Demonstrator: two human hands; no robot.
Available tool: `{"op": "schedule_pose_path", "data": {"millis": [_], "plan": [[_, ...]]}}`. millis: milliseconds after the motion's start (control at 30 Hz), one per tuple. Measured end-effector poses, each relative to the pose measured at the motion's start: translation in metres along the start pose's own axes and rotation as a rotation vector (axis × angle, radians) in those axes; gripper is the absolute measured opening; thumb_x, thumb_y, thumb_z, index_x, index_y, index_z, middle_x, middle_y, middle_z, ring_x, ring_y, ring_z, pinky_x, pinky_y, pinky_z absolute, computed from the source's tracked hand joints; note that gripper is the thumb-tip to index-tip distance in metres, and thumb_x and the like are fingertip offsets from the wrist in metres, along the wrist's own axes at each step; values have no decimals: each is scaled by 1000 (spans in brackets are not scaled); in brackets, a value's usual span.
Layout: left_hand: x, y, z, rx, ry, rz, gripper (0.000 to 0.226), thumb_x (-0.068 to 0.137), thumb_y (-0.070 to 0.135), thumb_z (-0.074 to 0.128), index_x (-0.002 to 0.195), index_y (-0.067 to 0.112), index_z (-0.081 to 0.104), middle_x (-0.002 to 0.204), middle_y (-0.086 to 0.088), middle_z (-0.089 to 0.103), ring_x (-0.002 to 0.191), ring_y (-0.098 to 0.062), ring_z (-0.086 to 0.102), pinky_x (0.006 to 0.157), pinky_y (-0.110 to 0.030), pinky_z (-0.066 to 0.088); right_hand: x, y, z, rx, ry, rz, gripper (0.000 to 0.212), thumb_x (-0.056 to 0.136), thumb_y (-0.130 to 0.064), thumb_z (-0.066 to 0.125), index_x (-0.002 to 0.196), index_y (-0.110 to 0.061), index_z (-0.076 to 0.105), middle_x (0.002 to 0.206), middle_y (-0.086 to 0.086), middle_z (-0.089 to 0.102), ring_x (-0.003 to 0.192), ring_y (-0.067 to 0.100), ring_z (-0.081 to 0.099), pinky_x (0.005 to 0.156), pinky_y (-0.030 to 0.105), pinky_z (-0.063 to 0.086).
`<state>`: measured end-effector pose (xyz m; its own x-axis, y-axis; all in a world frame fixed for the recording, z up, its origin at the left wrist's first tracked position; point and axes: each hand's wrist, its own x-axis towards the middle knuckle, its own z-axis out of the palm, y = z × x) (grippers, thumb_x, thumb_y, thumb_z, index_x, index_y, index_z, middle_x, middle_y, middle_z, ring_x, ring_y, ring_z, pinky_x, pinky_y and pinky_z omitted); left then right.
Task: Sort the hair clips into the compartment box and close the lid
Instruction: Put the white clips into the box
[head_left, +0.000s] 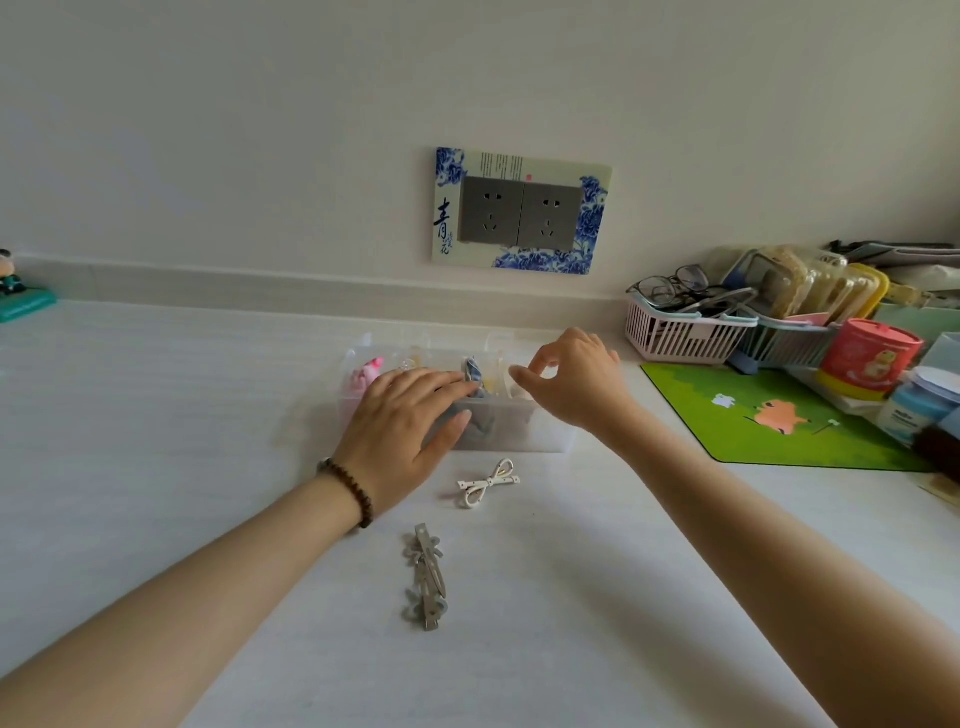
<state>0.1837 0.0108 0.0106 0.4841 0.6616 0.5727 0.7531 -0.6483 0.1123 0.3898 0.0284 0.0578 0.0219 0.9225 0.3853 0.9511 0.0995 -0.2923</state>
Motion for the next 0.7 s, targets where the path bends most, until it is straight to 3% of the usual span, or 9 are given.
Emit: {"op": "schedule_pose_path", "data": {"millis": [133,233,300,333,400,467,567,633,700], "plan": [[0,0,0,-7,-2,3,49,93,45,24,127,26,52,130,6,55,122,-14,46,104,-28,22,-10,2,-2,152,69,-200,46,94,-48,36,93,-17,69,107,1,65,106,20,54,89,28,29],[0,0,-1,-7,-9,4,48,93,45,23,128,26,51,131,7,54,122,-13,45,105,-30,23,-18,7,-1,47,-79,-280,68,95,-51,15,87,-15,72,102,2,69,114,15,53,110,29,9],[0,1,-1,-3,-12,4,49,93,46,22,129,27,50,131,8,54,122,-13,45,104,-30,23,-23,10,1,-50,-135,-320,72,93,-52,10,93,-13,71,111,-1,67,127,12,43,114,32,-3],[-1,1,-2,-3,-15,4,50,93,46,21,129,27,49,132,8,53,122,-13,45,104,-30,23,-26,9,0,-36,-122,-332,69,94,-51,12,97,-15,71,116,-3,66,130,11,40,114,33,-1],[-1,1,-3,-8,-24,1,51,92,47,20,129,28,49,132,8,52,123,-12,44,104,-29,22,-34,7,-7,57,-4,-387,58,95,-49,21,101,-19,70,116,-5,65,122,14,47,110,31,17],[-1,2,-4,-13,-26,3,51,92,47,20,129,27,48,133,9,52,123,-12,44,105,-29,23,-46,4,-11,174,111,-482,44,94,-47,36,95,-19,71,101,-4,69,99,13,57,91,27,37],[-2,2,-5,-23,-26,19,52,92,47,20,130,25,49,134,8,52,124,-12,43,105,-25,19,-65,1,-6,315,-78,-519,24,89,-37,54,94,-22,72,93,-7,70,82,3,59,73,19,44],[-2,1,-7,-52,-29,28,49,93,44,24,129,23,49,133,6,52,125,-11,43,104,-20,16,-71,2,4,249,-249,-499,24,87,-36,59,106,-23,69,107,-9,68,93,3,59,82,19,46],[-2,-1,-9,-87,-1,24,42,95,39,32,128,21,51,131,4,54,123,-12,45,103,-14,12,-72,7,12,132,-305,-510,29,86,-36,61,111,-23,66,114,-8,64,103,7,56,89,23,45]]}}
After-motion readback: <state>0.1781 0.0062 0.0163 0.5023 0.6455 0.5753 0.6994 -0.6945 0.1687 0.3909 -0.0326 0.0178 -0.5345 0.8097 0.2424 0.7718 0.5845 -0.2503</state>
